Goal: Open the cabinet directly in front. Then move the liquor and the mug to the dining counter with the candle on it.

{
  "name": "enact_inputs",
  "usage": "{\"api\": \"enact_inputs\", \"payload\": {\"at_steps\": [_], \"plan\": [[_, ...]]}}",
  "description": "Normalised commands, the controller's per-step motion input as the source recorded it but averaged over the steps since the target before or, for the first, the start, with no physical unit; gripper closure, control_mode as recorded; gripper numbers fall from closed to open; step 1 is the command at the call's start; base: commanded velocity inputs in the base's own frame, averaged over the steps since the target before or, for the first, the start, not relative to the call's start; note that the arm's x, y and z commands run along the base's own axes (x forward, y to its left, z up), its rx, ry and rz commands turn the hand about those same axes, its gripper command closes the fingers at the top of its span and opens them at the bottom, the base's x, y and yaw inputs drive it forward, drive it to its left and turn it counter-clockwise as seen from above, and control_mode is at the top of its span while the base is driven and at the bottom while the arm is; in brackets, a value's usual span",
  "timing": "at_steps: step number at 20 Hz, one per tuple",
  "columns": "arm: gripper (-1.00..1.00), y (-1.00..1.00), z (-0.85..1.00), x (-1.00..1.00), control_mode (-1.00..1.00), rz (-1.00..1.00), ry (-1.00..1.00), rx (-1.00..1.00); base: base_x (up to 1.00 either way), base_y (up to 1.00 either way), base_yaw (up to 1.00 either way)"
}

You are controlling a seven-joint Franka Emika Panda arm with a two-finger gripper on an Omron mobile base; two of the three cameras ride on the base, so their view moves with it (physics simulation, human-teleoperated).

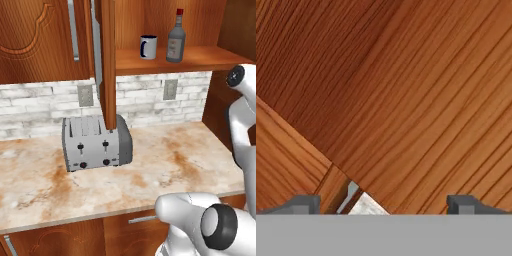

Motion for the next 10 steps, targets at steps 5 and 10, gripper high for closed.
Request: {"api": "enact_inputs", "payload": {"at_steps": [5,10], "plan": [[-1.00,1.00,-0.15,-0.23,-1.00,0.41,0.02,-0.07,0.00,0.00,0.00],[-1.00,1.00,0.11,-0.01,-1.00,0.61,0.00,-0.02,0.00,0.00,0.00]]}}
